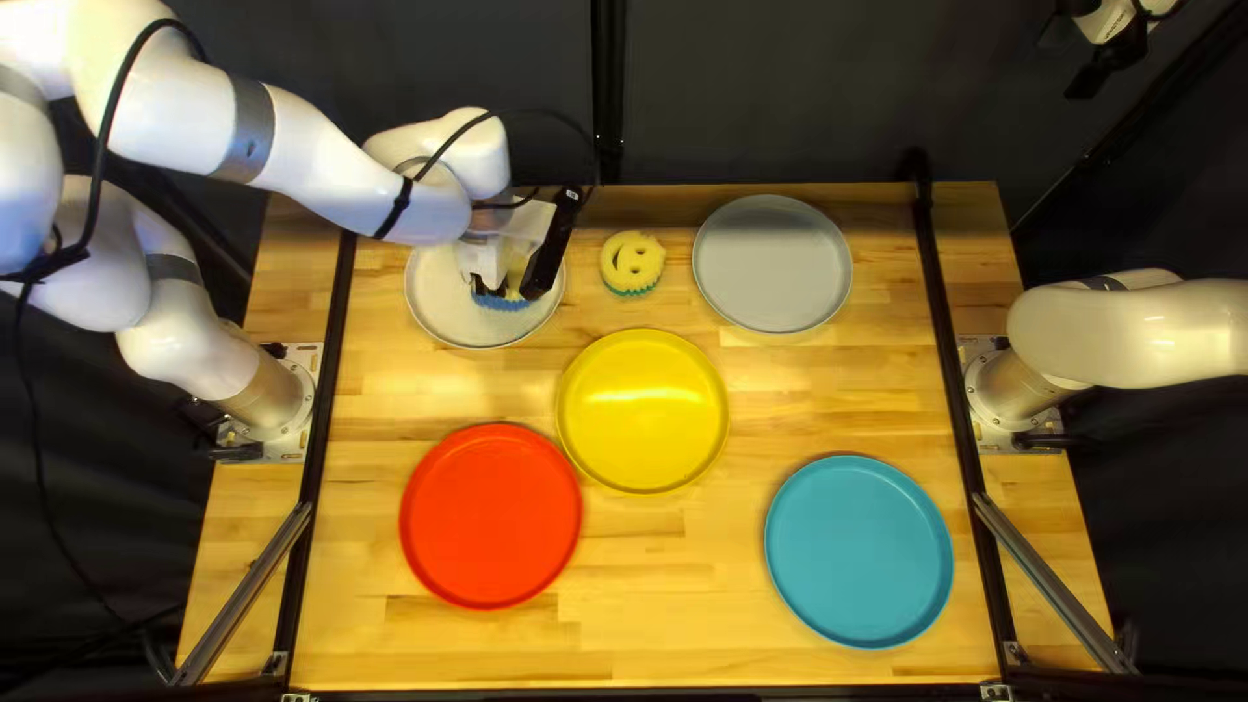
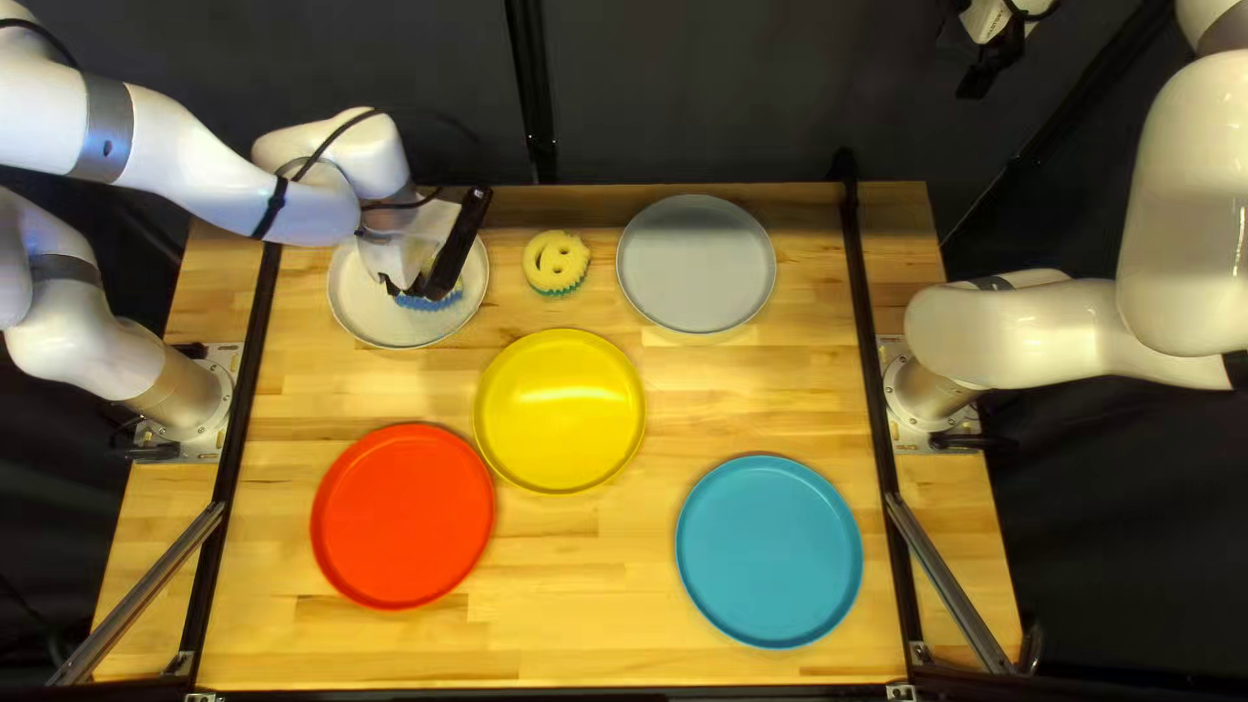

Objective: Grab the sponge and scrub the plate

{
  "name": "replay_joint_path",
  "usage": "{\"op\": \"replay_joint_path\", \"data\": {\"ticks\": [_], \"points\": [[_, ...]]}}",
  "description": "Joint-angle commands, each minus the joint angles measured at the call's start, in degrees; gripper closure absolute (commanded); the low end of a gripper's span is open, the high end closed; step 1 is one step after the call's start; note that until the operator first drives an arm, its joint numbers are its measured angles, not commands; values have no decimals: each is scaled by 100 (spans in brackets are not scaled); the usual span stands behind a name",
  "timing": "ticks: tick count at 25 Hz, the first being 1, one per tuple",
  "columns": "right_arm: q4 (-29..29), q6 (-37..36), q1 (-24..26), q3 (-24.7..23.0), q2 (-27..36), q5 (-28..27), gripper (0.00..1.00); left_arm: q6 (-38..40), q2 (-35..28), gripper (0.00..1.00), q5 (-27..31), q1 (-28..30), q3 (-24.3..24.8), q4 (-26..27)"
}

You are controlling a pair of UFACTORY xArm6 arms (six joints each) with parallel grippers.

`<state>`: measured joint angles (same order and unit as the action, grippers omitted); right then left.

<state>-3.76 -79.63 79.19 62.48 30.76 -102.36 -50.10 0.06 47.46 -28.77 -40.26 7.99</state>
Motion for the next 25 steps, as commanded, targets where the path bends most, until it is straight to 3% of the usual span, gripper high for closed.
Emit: {"op": "replay_joint_path", "data": {"ticks": [1, 15, 25], "points": [[0, 0, 0, 0, 0, 0, 0, -127, 272, 100, -35, -79, -223, 16], [0, 0, 0, 0, 0, 0, 0, -269, 728, 100, -19, -240, -618, -21], [0, 0, 0, 0, 0, 0, 0, -187, 58, 100, -151, 46, 136, 126]]}}
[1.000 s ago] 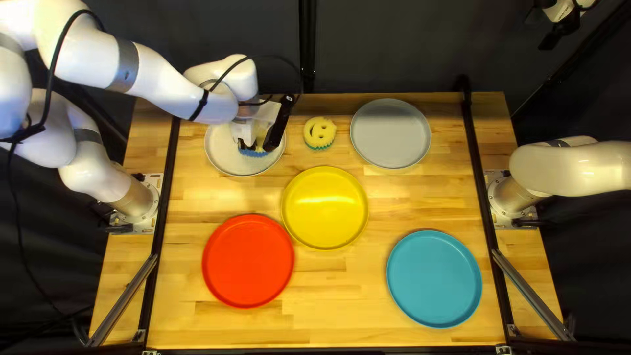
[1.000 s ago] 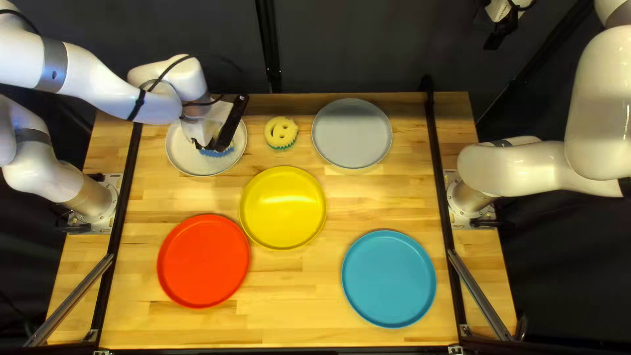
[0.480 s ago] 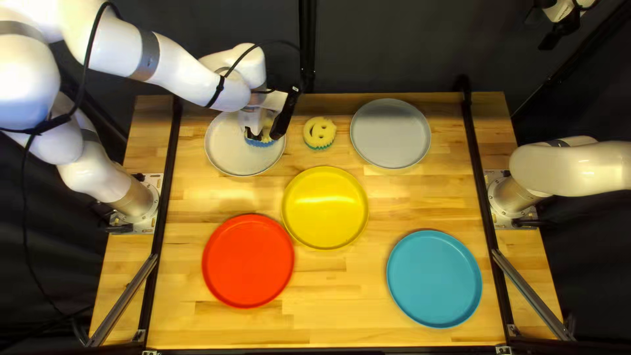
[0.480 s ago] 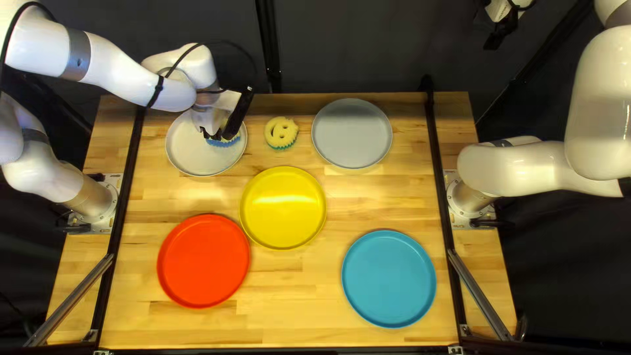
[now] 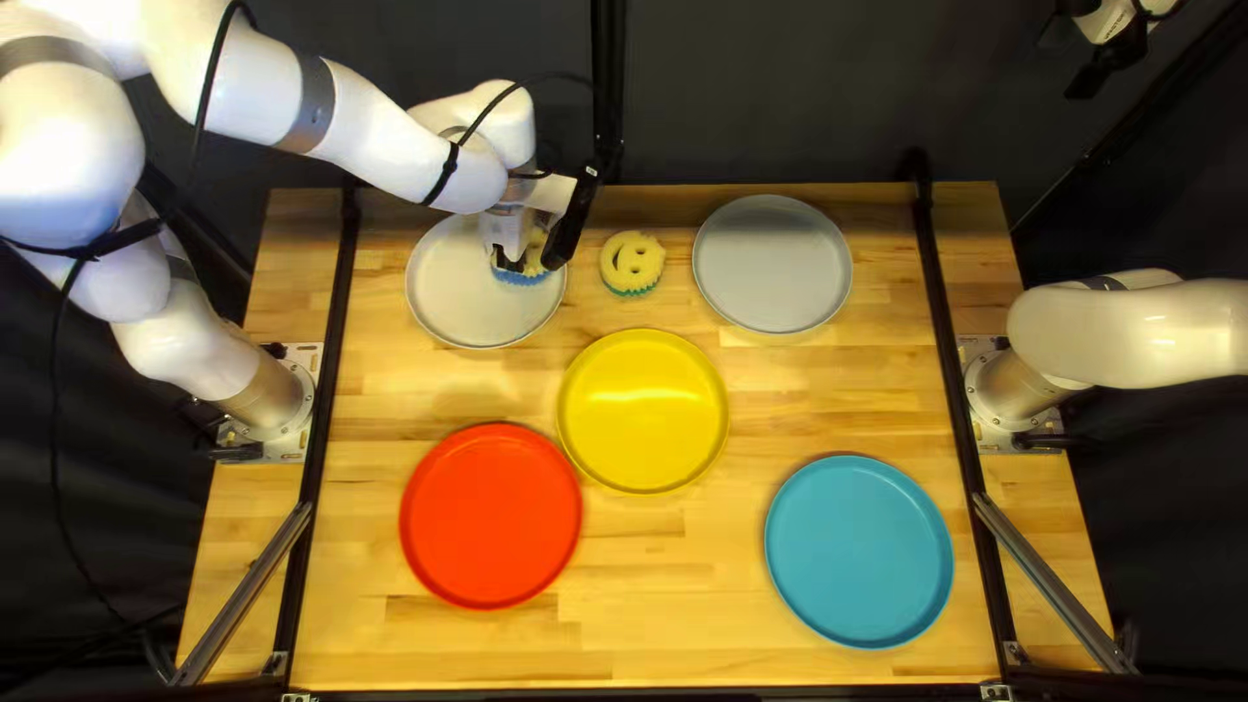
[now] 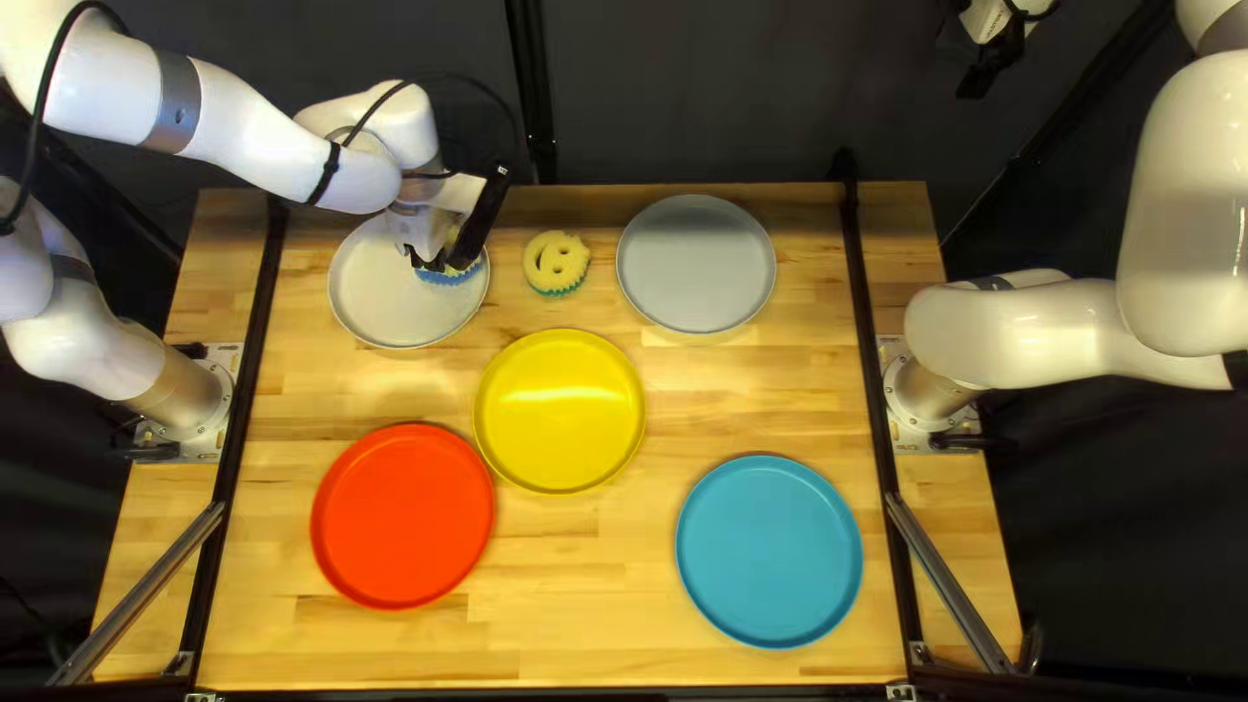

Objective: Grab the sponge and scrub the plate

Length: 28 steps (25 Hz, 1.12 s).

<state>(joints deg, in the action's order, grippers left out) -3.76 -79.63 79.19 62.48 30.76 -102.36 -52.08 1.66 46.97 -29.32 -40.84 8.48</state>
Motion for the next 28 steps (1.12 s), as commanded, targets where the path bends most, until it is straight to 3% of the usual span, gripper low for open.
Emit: {"op": "replay_joint_path", "data": {"ticks": [1, 5, 15, 20, 28], "points": [[0, 0, 0, 0, 0, 0, 0, 18, -157, 100, -112, 125, 259, 92], [0, 0, 0, 0, 0, 0, 0, 119, -378, 100, -211, 354, 591, 210], [0, 0, 0, 0, 0, 0, 0, 494, -498, 100, -387, 875, 846, 398], [0, 0, 0, 0, 0, 0, 0, 486, -611, 100, -411, 836, 1032, 393], [0, 0, 0, 0, 0, 0, 0, 214, -66, 100, -497, 480, 718, 391]]}}
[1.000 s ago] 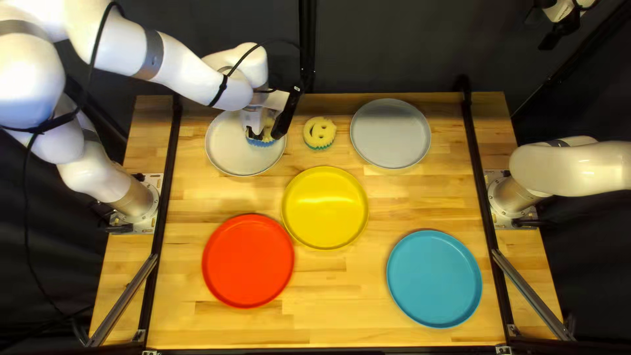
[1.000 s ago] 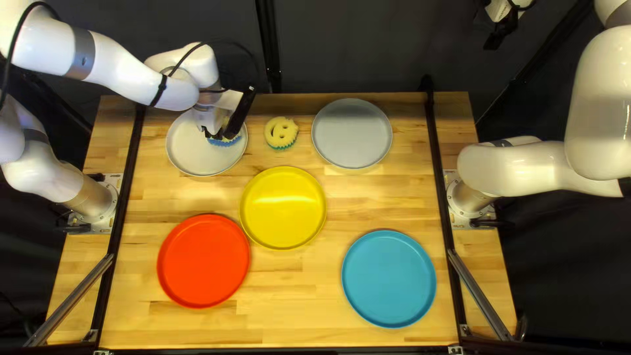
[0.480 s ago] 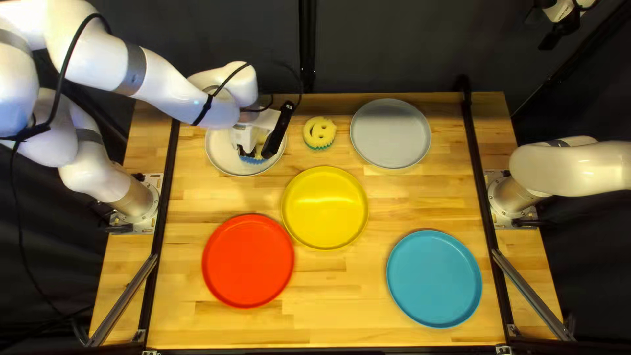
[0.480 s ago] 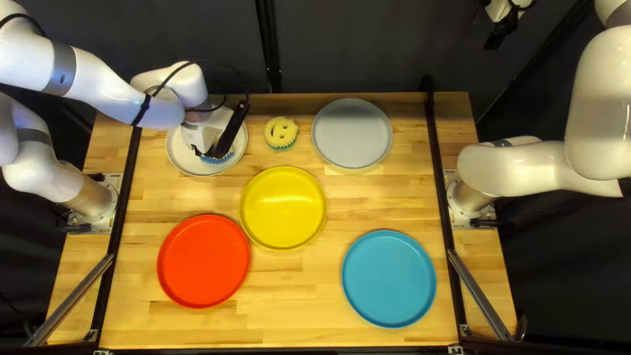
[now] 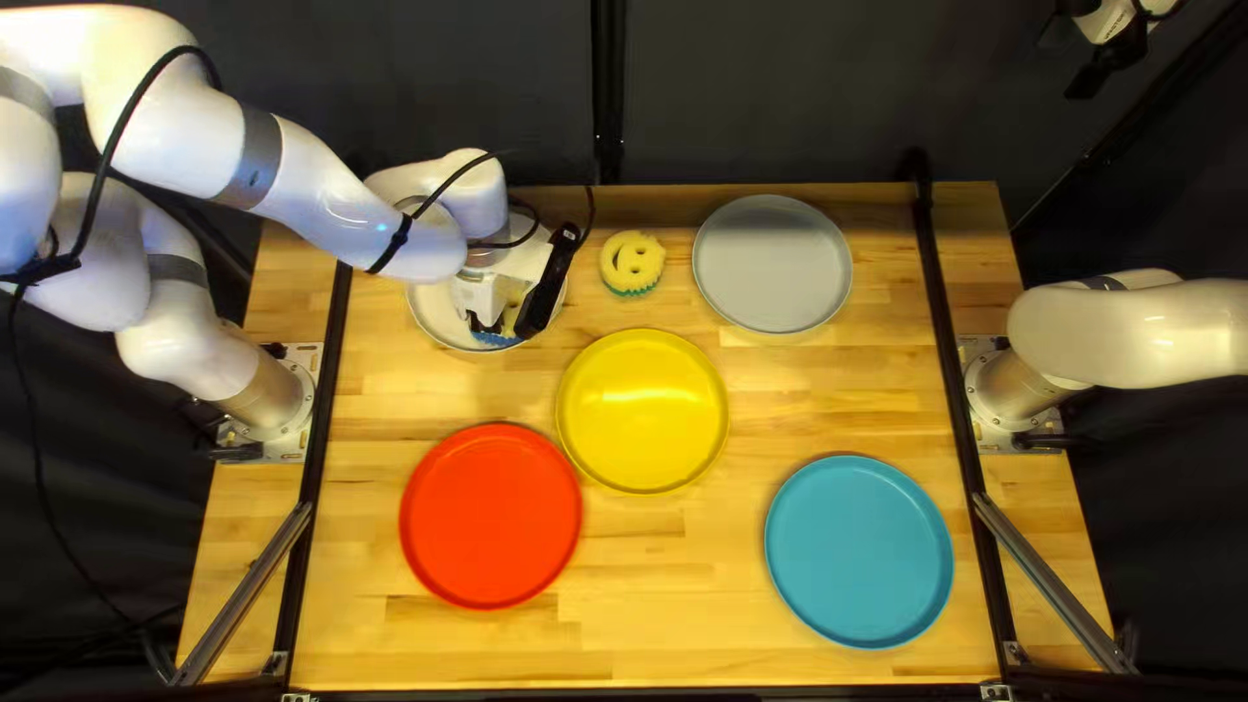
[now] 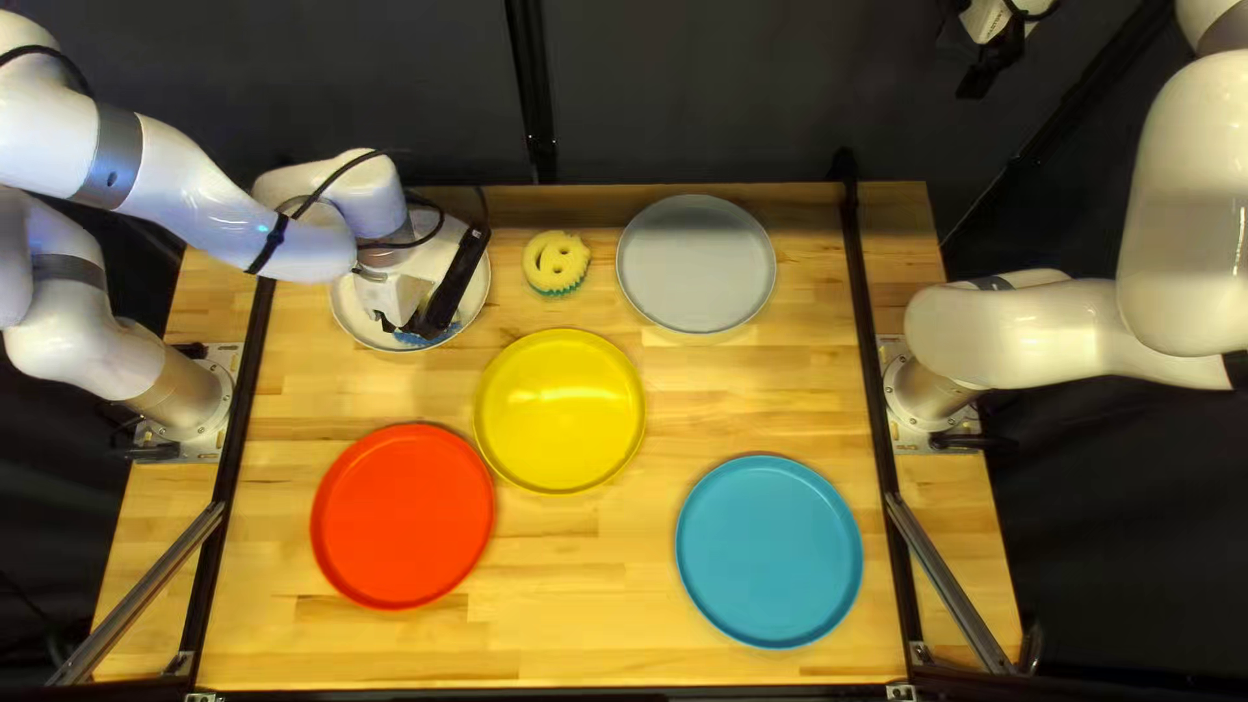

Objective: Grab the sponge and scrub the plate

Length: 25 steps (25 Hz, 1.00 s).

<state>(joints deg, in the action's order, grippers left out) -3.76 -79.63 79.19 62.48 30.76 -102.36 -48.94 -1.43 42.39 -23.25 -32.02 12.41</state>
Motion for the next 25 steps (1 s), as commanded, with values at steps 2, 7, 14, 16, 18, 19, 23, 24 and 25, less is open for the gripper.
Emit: {"op": "replay_joint_path", "data": {"ticks": [2, 7, 14, 16, 18, 19, 23, 24, 25], "points": [[0, 0, 0, 0, 0, 0, 0, -208, 256, 100, -14, -275, -175, 15], [0, 0, 0, 0, 0, 0, 0, -296, -138, 100, 311, -592, -89, -108], [0, 0, 0, 0, 0, 0, 0, -357, 0, 100, 566, -905, -459, -276], [0, 0, 0, 0, 0, 0, 0, -365, 187, 100, 561, -933, -632, -292], [0, 0, 0, 0, 0, 0, 0, -407, 361, 100, 559, -994, -783, -307], [0, 0, 0, 0, 0, 0, 0, -435, 512, 100, 552, -1033, -906, -314], [0, 0, 0, 0, 0, 0, 0, -417, 758, 100, 515, -1006, -1090, -295], [0, 0, 0, 0, 0, 0, 0, -416, 688, 100, 549, -1024, -1053, -307], [0, 0, 0, 0, 0, 0, 0, -421, 619, 100, 569, -1041, -1004, -315]]}}
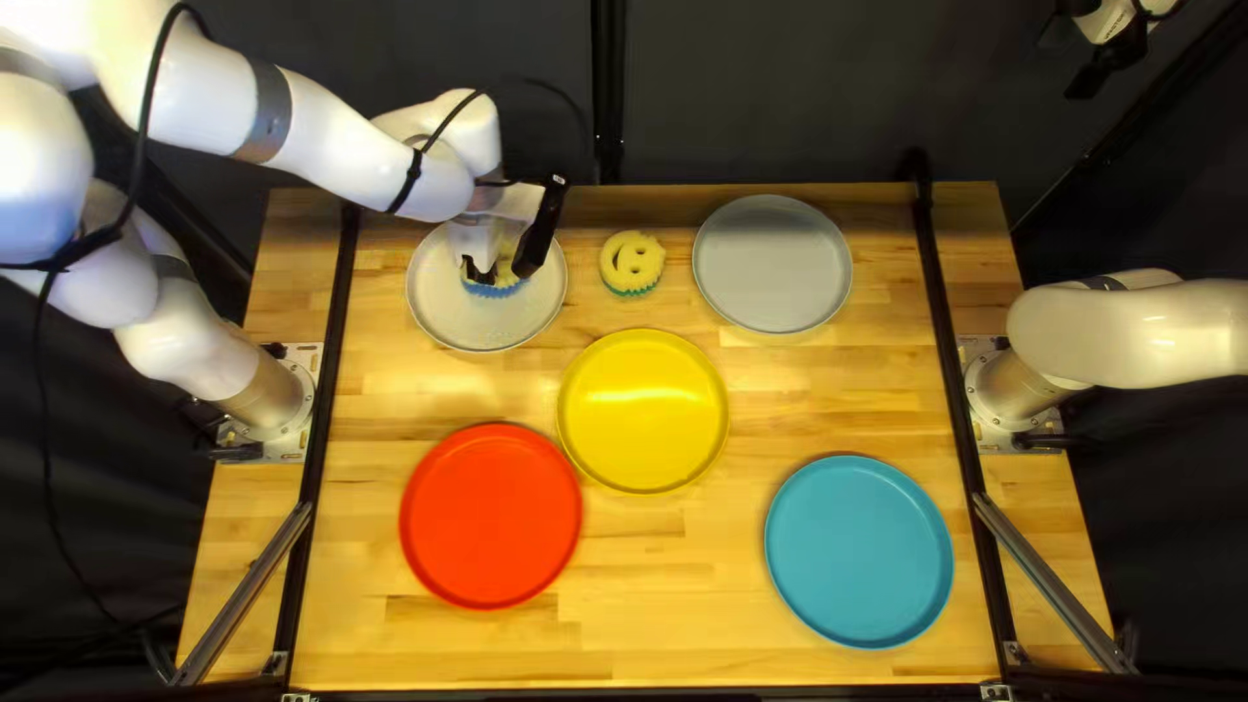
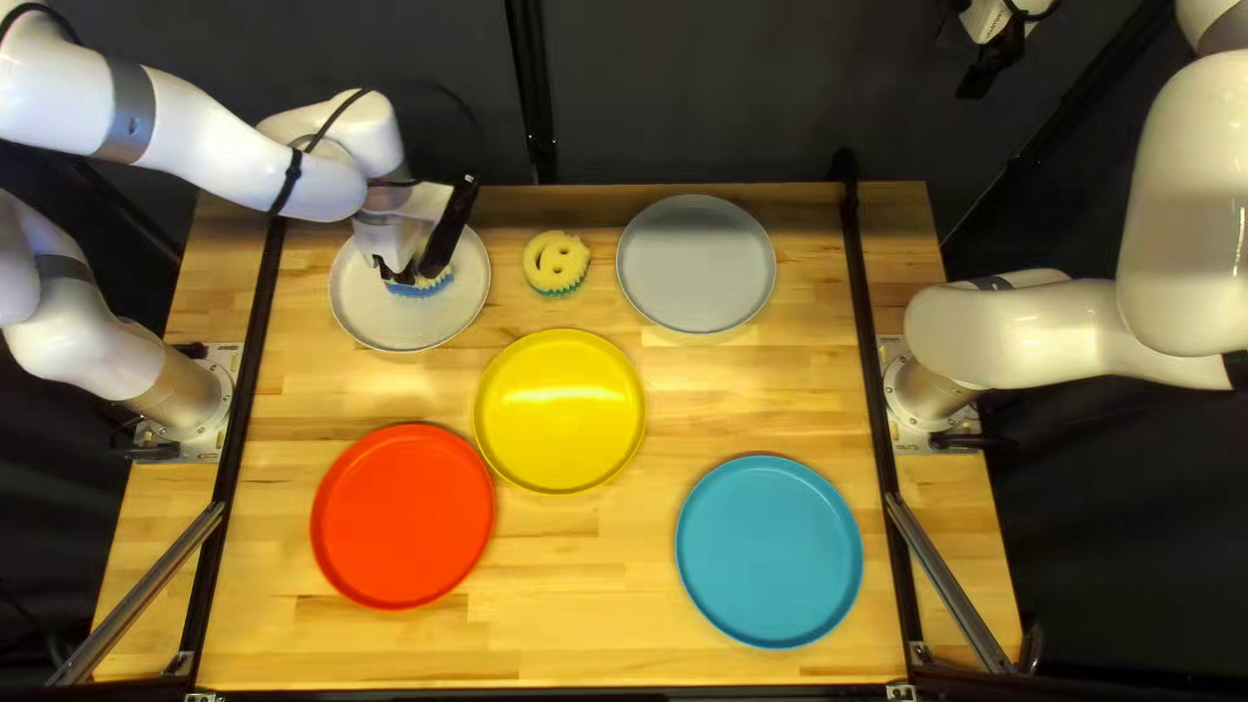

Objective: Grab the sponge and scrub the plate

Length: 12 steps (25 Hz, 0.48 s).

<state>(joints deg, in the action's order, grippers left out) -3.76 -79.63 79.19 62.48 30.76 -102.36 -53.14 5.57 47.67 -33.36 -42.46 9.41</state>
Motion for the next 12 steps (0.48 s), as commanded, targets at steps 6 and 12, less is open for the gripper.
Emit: {"op": "replay_joint_path", "data": {"ticks": [6, 12], "points": [[0, 0, 0, 0, 0, 0, 0, 232, -504, 100, 9, 240, 453, 72], [0, 0, 0, 0, 0, 0, 0, 297, -1125, 100, 122, 407, 983, 224]]}}
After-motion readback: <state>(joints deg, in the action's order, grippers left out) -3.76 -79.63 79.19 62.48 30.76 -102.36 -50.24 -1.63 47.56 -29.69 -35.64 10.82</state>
